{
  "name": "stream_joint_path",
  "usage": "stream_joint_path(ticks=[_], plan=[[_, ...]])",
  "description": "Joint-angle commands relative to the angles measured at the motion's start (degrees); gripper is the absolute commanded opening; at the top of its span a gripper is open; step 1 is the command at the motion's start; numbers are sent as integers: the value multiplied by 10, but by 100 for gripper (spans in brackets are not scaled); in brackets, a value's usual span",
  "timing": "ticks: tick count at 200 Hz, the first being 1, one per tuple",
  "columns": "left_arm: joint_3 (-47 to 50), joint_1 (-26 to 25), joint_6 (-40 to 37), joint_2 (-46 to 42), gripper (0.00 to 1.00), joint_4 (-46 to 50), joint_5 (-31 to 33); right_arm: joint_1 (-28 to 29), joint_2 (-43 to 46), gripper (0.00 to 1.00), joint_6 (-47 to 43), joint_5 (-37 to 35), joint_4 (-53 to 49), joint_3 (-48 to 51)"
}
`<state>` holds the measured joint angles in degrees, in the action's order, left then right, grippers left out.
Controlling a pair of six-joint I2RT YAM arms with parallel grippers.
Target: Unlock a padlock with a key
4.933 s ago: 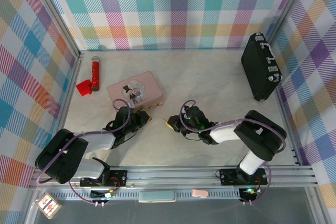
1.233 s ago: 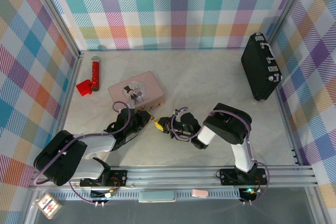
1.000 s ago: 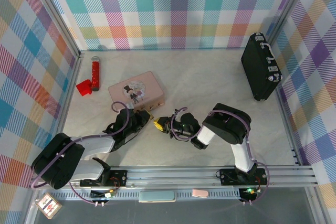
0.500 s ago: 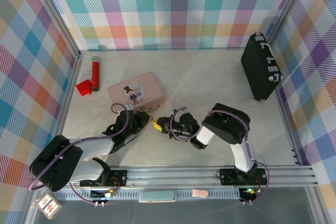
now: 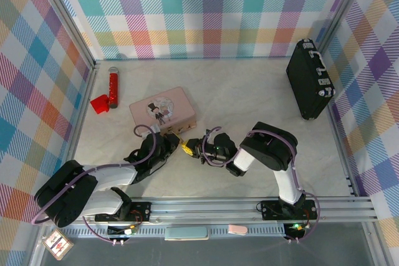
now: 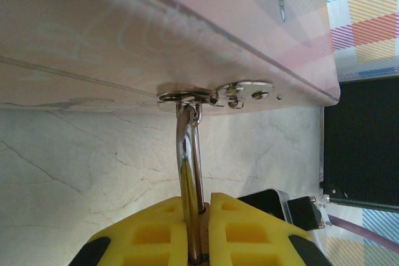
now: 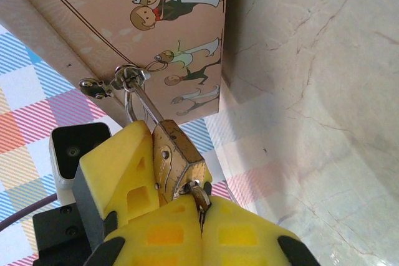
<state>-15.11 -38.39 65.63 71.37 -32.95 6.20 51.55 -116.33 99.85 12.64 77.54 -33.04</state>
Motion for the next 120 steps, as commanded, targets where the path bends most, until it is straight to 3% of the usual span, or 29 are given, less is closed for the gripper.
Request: stream_joint_path(ticks=[1,58,82,120], plan=[[-16,-49,2,-13,0,-55,-58,-12,-2,0,-11,-16,26,-23],[-24,-65,7,16,0,-67,-49,-18,4,0,-18,9,11,-34],[-20,-65,11,20,0,-67,-40,-19,36,9,-45,11,-50,-23],[-24,-51,8,12,0,-38,-34,-23,78,31,-79,13,-126,-11]])
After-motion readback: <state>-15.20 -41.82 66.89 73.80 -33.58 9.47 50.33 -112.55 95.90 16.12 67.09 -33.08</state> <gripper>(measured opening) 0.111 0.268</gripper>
